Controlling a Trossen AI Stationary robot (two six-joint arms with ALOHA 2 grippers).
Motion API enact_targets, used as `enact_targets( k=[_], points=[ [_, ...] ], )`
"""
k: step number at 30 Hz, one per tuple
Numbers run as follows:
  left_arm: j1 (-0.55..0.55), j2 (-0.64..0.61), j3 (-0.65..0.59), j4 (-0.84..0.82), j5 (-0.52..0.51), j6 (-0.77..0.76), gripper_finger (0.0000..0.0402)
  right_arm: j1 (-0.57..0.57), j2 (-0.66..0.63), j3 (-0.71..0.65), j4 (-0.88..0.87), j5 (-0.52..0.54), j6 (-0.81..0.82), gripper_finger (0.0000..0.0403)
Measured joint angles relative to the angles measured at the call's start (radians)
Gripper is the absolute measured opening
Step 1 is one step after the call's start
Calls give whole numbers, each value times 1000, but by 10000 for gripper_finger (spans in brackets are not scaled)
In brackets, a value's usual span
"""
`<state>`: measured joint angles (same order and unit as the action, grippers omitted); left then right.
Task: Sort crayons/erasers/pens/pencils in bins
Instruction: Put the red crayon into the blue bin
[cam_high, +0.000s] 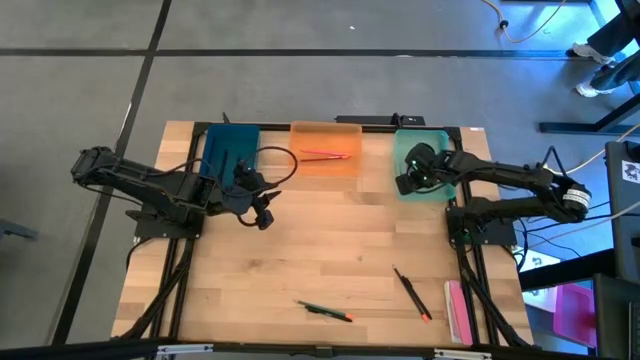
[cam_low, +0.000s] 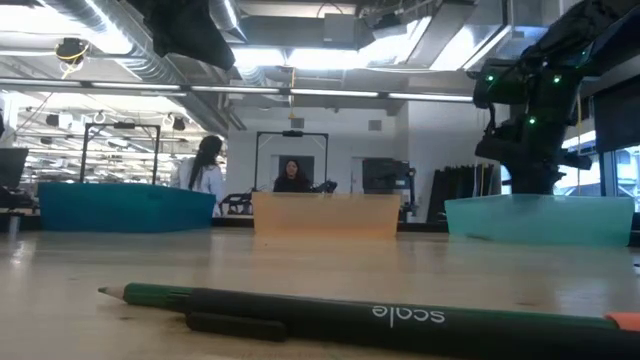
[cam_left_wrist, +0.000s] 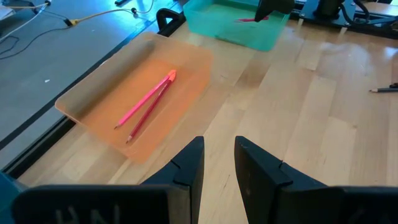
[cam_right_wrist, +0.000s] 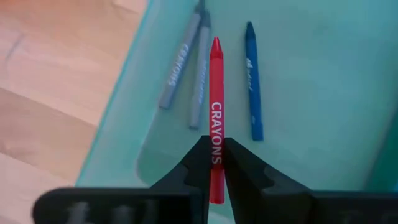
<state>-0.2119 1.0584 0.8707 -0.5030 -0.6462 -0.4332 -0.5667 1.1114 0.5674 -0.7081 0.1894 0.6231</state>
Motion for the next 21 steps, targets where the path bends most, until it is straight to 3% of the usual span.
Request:
enact_targets(
  k=[10,21],
  points=[
    [0,0,0,0,0,0,80,0,9,0,27,0,-1,48],
    [0,0,0,0,0,-2,80,0,8,0,26,-11,0,122]
  ],
)
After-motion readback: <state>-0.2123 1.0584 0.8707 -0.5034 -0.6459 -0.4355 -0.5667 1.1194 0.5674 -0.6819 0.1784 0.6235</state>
